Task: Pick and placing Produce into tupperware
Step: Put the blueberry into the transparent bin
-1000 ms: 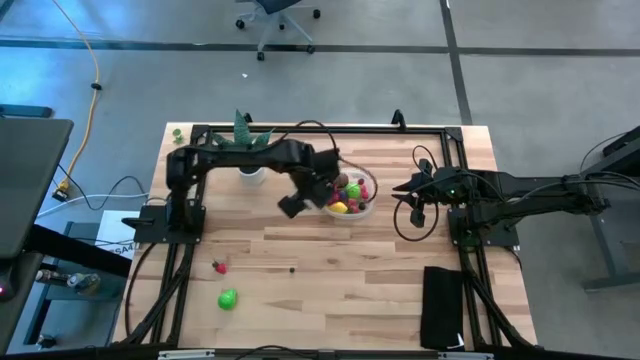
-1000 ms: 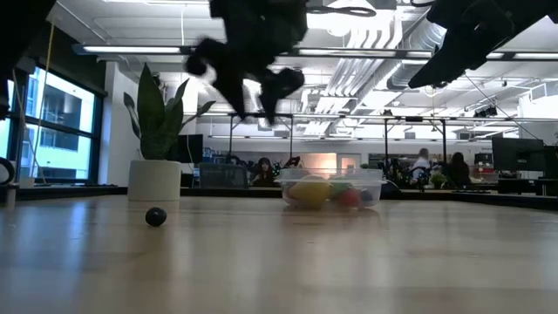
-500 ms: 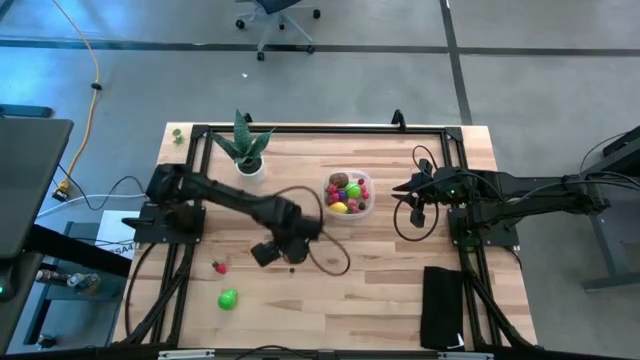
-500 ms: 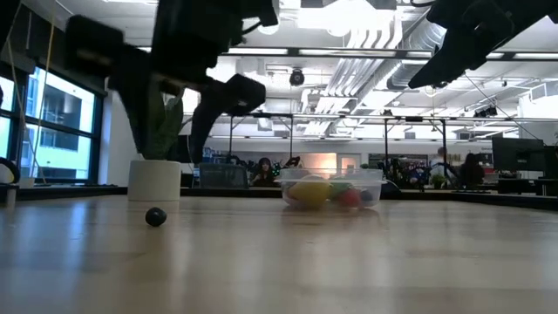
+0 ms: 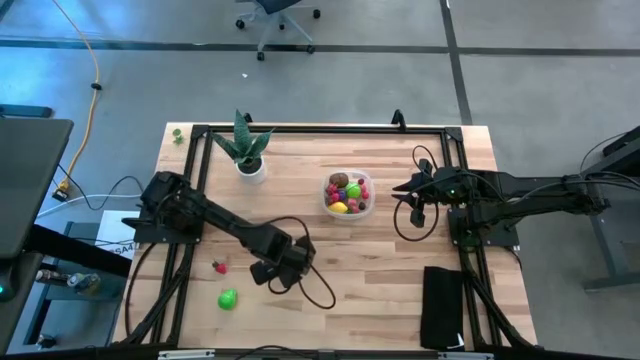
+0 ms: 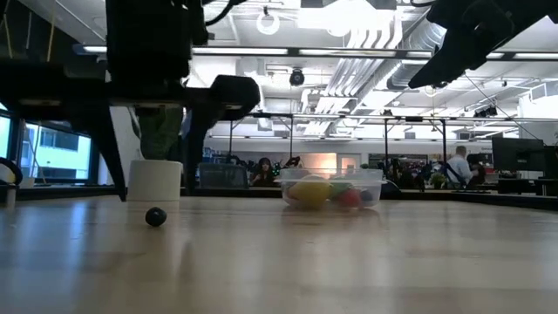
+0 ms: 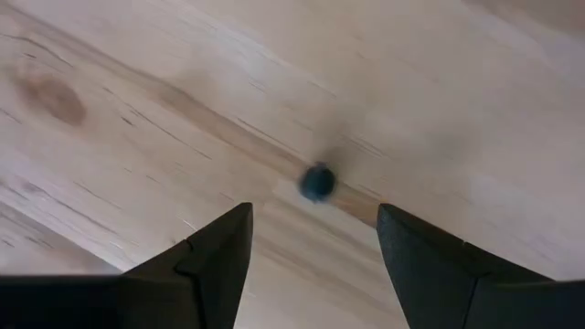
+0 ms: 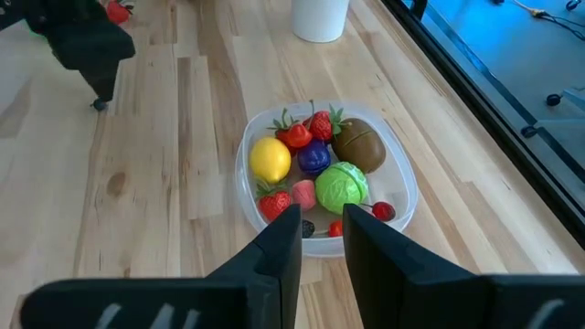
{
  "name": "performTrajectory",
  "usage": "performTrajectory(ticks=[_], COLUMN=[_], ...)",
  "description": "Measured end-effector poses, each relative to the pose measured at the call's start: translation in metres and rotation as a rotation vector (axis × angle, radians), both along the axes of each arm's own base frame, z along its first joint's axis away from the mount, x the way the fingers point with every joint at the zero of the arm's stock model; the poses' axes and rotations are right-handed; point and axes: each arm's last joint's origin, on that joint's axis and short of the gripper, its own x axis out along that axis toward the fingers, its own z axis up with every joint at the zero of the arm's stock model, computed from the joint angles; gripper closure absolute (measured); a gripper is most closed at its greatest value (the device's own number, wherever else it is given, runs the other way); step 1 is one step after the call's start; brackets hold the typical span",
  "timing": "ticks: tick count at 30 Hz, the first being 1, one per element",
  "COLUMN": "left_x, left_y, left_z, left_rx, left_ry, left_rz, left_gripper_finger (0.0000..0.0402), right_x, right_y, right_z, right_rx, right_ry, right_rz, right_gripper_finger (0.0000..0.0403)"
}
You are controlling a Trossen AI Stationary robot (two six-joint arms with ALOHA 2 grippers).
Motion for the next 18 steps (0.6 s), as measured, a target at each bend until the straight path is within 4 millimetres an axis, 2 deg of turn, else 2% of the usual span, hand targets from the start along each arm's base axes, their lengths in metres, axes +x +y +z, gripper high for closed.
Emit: performTrajectory(ticks=[10, 18], left_x=[0.000, 0.000], left_y=[-0.001, -0.001], left_z=[-0.012, -0.017], left_rx=[-0.039, -0.057], left_ry=[-0.060, -0.033], left_rz=[-0.016, -0.036], left_gripper_finger=[0.0177, 0.0189], right_x=[0.000, 0.000], right_y=[0.000, 0.000], right_z=[0.000, 0.000], right_rx=[0.000, 0.000], right_ry=[0.000, 0.000], right_rz=[0.000, 0.000], right_gripper_finger=[0.0329, 0.0329])
